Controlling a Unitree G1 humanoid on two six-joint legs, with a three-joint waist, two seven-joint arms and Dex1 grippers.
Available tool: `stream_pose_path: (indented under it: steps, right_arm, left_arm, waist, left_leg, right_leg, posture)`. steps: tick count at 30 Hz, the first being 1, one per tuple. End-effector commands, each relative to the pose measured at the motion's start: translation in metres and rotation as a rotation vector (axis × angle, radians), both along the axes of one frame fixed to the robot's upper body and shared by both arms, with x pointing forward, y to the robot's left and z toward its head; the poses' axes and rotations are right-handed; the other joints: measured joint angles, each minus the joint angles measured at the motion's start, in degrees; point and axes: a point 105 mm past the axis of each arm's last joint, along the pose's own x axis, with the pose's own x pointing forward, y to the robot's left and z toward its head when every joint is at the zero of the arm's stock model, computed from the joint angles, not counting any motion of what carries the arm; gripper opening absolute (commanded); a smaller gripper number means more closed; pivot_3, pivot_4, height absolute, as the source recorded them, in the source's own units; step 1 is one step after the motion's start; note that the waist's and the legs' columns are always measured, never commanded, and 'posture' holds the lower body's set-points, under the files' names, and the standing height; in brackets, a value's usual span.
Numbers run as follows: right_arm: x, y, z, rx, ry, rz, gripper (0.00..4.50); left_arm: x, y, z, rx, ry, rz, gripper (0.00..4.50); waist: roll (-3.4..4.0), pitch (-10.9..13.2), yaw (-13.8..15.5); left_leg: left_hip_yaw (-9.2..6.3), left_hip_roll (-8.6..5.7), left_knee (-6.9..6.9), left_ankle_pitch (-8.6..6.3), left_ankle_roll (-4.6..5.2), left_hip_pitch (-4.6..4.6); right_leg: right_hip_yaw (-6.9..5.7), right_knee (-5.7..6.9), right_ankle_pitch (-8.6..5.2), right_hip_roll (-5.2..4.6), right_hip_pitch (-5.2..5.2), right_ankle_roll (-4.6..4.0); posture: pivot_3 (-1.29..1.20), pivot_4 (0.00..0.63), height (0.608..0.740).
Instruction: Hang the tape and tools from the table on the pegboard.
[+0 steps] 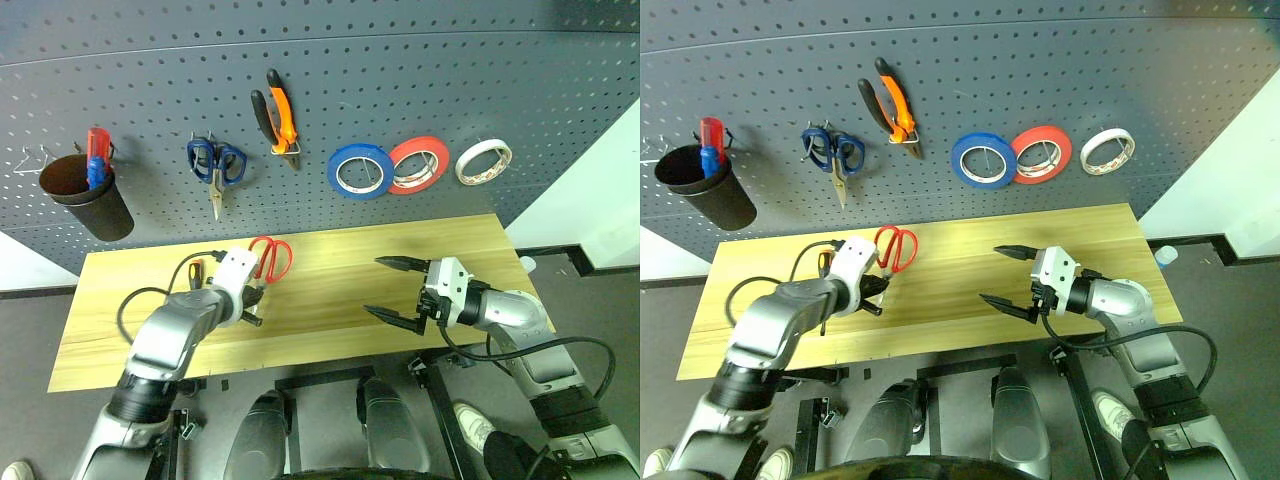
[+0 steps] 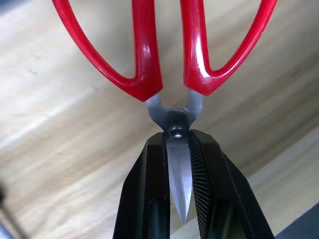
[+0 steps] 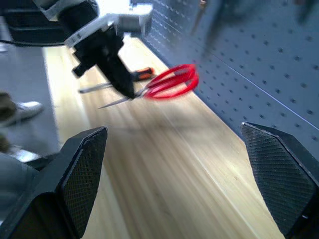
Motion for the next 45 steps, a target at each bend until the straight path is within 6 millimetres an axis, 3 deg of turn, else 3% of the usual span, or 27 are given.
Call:
stream_pose_path:
  steps: [1, 8, 12, 18, 22, 25, 32, 42, 45]
  right_arm:
    - [-0.002, 0.005, 0.022, 0.040, -0.040, 0.040, 4.50]
    - [-0.002, 0.015, 0.046, 0.106, -0.046, 0.095, 4.50]
    - [-0.005, 0.022, 0.067, 0.166, -0.041, 0.148, 4.50]
    - [-0.005, 0.032, 0.097, 0.265, -0.038, 0.201, 4.50]
    - [-0.004, 0.035, 0.116, 0.338, -0.034, 0.219, 4.50]
    - [-0.004, 0.037, 0.120, 0.343, -0.043, 0.224, 4.50]
    - [-0.004, 0.039, 0.120, 0.341, -0.050, 0.218, 4.50]
    - [-0.005, 0.037, 0.114, 0.327, -0.051, 0.186, 4.50]
    - [-0.004, 0.036, 0.111, 0.319, -0.051, 0.173, 4.50]
  left_arm:
    - [-0.012, 0.013, 0.039, -0.145, -0.231, -0.048, 0.26]
    - [-0.045, 0.052, 0.081, -0.296, -0.482, -0.070, 0.26]
    - [-0.040, 0.073, 0.111, -0.281, -0.659, -0.010, 0.26]
    - [-0.023, 0.095, 0.129, -0.176, -0.825, 0.093, 0.26]
    - [-0.006, 0.097, 0.127, -0.141, -0.832, 0.122, 0.26]
    - [0.004, 0.094, 0.123, -0.119, -0.828, 0.113, 0.26]
    - [0.025, 0.078, 0.120, -0.089, -0.809, 0.071, 0.26]
    - [0.050, 0.070, 0.097, 0.003, -0.713, 0.046, 0.26]
    - [0.050, 0.070, 0.097, -0.070, -0.701, 0.057, 1.22]
  waist:
    - [-0.01, 0.00, 0.01]
    - [-0.02, -0.06, 1.07]
    - [-0.02, -0.10, 1.72]
    - [-0.10, -0.31, 1.67]
    - [-0.11, -0.36, 1.57]
    - [-0.14, -0.50, 1.55]
    - [-0.29, -0.96, 1.53]
    - [-0.27, -1.30, 1.38]
    - [-0.28, -1.32, 1.40]
  left_leg:
    - [0.01, 0.01, -0.01, 0.00, 0.00, -0.02]
    - [0.04, 0.04, 0.04, -0.01, 0.02, -0.03]
    - [0.05, 0.04, 0.06, 0.00, 0.02, -0.03]
    - [0.06, 0.04, 0.07, 0.00, 0.03, -0.03]
    - [0.07, 0.04, 0.06, 0.00, 0.03, -0.02]
    - [0.07, 0.04, 0.06, 0.00, 0.03, -0.03]
    - [0.08, 0.04, 0.04, -0.01, 0.05, -0.04]
    - [0.08, 0.04, 0.02, -0.01, 0.05, -0.02]
    - [0.09, 0.04, 0.03, -0.01, 0.05, -0.02]
  right_leg:
    - [0.01, -0.02, -0.03, 0.00, -0.02, -0.05]
    - [0.00, -0.04, -0.07, 0.00, -0.02, -0.30]
    - [0.00, -0.04, -0.04, 0.01, -0.01, -0.33]
    - [0.00, -0.06, 0.02, 0.02, 0.01, -0.25]
    - [0.00, -0.05, 0.10, 0.04, 0.00, -0.15]
    - [0.00, -0.06, 0.11, 0.04, 0.00, -0.14]
    - [-0.01, -0.06, 0.12, 0.05, -0.02, -0.12]
    - [-0.01, -0.05, 0.13, 0.06, -0.03, -0.11]
    - [-0.01, -0.04, 0.13, 0.06, -0.04, -0.11]
  posture:
    - [-0.08, 0.169, 0.733]
    - [-0.06, 0.160, 0.733]
    - [-0.05, 0.152, 0.733]
    - [-0.05, 0.141, 0.733]
    - [-0.05, 0.135, 0.733]
    - [-0.05, 0.127, 0.733]
    - [-0.06, 0.117, 0.733]
    - [-0.08, 0.115, 0.733]
    - [-0.08, 0.116, 0.733]
